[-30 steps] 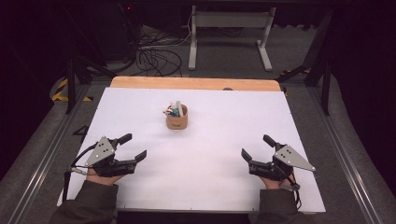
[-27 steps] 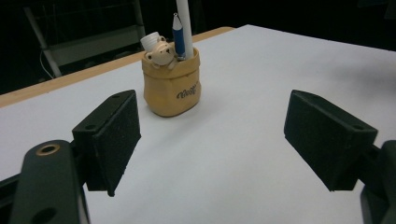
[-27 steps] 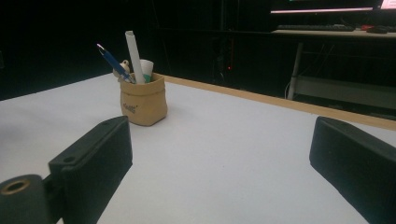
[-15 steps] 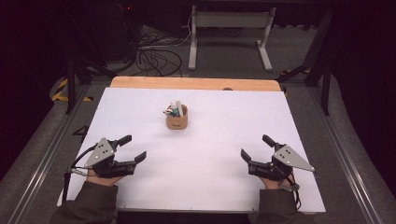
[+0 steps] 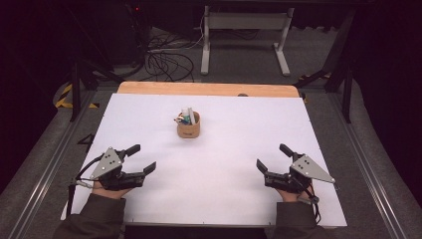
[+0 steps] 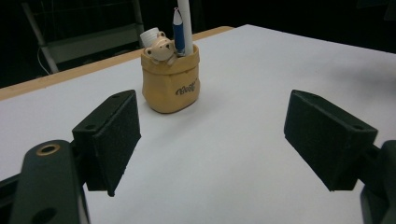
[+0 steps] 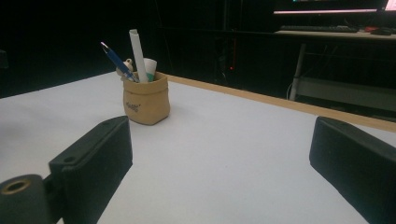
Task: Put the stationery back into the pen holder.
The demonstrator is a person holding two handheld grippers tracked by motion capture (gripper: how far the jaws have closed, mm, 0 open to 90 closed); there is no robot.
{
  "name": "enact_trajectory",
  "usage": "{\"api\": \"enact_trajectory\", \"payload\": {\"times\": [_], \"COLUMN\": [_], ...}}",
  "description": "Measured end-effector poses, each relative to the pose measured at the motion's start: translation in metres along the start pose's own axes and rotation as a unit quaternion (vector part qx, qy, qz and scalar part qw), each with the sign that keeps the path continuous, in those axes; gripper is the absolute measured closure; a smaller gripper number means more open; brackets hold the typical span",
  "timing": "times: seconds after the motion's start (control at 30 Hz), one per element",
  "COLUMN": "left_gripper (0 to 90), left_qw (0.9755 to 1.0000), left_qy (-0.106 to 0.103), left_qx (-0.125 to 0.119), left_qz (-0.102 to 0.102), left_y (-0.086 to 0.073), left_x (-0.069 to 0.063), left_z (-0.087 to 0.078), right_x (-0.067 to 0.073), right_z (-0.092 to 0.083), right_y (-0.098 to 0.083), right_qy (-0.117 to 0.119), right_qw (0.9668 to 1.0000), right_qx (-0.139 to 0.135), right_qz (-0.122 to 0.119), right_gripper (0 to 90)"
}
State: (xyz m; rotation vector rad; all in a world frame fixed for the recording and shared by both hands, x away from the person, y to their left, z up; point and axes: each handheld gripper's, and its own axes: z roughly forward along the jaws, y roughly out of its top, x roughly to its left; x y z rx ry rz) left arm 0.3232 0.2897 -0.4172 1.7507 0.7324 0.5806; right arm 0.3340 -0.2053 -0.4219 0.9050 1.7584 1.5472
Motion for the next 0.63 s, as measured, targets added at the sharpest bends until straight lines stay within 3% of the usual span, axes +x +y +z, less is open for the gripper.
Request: {"api": "enact_trajectory", "payload": {"times": [0.63], "left_gripper": [19.3], "left_qw": [1.0], "left_qy": [-0.001], "left_qx": [0.002], "left_qz": [0.002], "left_y": [-0.0013], "left_x": [0.0003], "left_z": [0.0003], "right_x": [0.0002], "right_z": [-0.0008], "right_y": [0.0006], "right_qy": [0.0], "right_qw": [1.0], "right_qx": [0.0], "right_qz": [-0.001], "right_gripper": [6.7]}}
